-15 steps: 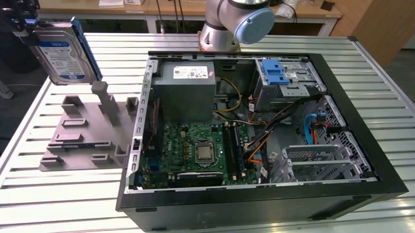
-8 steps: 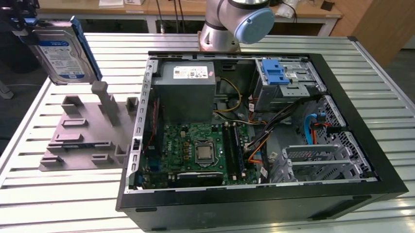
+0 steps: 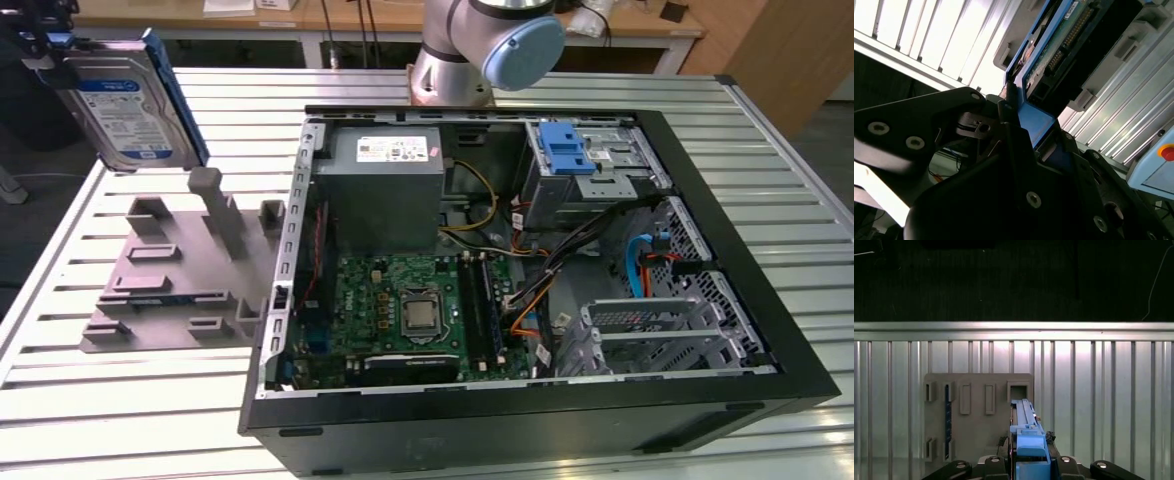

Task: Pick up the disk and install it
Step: 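Pick up the disk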

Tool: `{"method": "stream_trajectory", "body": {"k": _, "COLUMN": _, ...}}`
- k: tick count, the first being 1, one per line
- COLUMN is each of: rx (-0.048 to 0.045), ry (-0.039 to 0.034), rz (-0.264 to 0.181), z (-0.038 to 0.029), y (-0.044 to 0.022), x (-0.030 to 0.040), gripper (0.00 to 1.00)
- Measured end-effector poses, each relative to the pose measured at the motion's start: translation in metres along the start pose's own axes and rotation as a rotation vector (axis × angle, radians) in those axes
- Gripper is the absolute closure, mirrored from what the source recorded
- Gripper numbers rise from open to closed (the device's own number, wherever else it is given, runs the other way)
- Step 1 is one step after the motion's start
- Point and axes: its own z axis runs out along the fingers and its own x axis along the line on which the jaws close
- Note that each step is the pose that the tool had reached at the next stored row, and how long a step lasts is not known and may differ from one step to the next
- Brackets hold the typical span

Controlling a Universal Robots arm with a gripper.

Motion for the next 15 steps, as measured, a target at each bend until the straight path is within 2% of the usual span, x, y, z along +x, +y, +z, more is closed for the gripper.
{"method": "stream_trajectory", "body": {"k": 15, "rx": 0.0000, "ry": 0.0000, "rz": 0.000, "z": -0.0047, "y": -0.0001, "x": -0.0002, "gripper": 0.63}}
